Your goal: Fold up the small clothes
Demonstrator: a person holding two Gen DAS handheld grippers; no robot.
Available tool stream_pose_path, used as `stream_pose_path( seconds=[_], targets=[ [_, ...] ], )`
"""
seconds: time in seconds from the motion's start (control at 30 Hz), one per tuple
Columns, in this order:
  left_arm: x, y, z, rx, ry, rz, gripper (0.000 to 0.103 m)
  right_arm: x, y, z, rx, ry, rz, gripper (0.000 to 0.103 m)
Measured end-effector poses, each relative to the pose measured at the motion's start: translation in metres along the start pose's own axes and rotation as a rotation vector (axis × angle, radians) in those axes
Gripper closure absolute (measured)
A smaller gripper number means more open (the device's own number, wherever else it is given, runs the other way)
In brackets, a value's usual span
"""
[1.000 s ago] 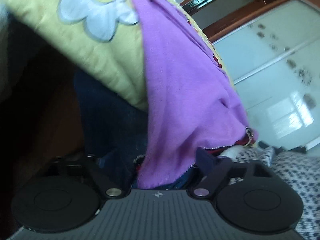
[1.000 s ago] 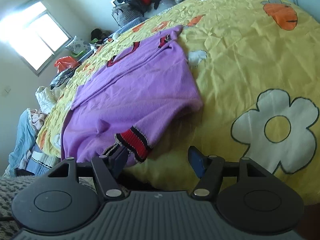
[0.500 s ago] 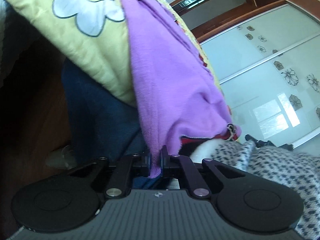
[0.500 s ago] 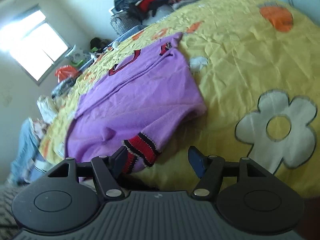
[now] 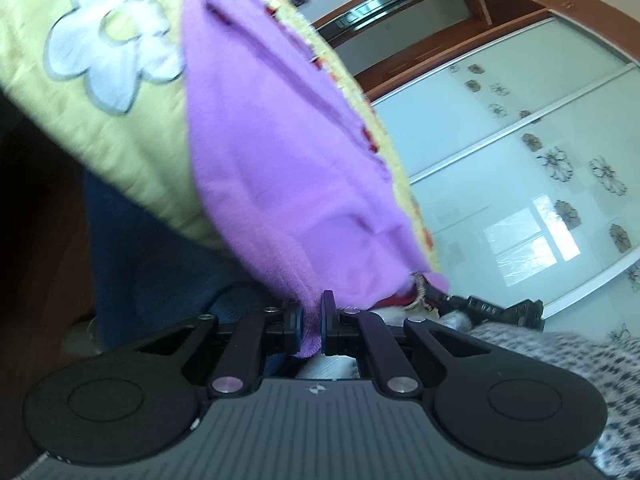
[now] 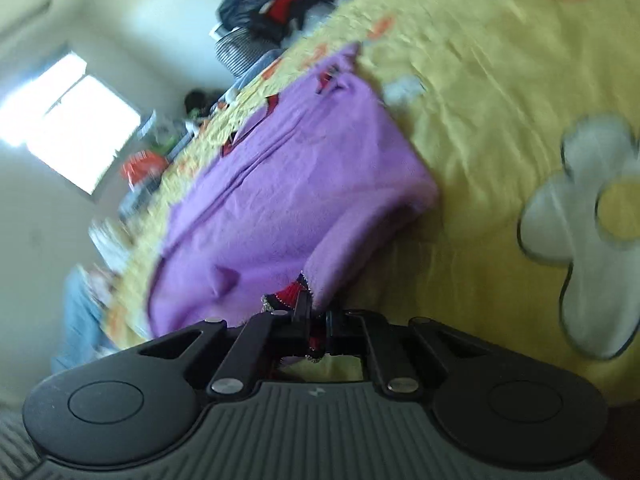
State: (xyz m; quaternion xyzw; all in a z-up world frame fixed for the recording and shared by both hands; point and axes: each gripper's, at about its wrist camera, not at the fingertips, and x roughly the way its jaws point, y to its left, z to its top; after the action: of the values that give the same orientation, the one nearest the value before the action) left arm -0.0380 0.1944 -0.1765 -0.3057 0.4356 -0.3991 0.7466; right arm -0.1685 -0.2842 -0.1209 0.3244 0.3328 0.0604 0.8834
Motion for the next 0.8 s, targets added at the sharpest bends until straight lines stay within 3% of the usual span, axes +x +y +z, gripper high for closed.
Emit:
stream_pose_path(
  seconds=[0.2,0.37,0.53,0.7,0.8],
  targets=[
    [-0.017,-0.033,0.016,0.054,-0.074,-0.092,0.096,-0.052,0.041,0.018,-0.169,-0.135,-0.022,0.097],
    [-0.036,-0.049,0.02,0.072,-0.135,-0.112,0.096,-0.087,0.045,0.037,-0.197,-0.21,-0.031,0.099],
    [-0.06,-0.032,0.007,-0.006,-0.173,-0.1,0.1,-0.083,0.02,0.036,-0.148,-0.146,-0.074,0.099],
    [-0.063,-0.026,0.004,-0.043,-0.194,-0.106,0.101,-0.071,0.006,0.032,-0.061,-0.122,0.023,0.099],
    [-0.056,-0.022,0.007,-0.038,-0.161,-0.114,0.102,-0.069,0.013,0.029,-0.094,-0.126,0.01,0.099]
  ],
)
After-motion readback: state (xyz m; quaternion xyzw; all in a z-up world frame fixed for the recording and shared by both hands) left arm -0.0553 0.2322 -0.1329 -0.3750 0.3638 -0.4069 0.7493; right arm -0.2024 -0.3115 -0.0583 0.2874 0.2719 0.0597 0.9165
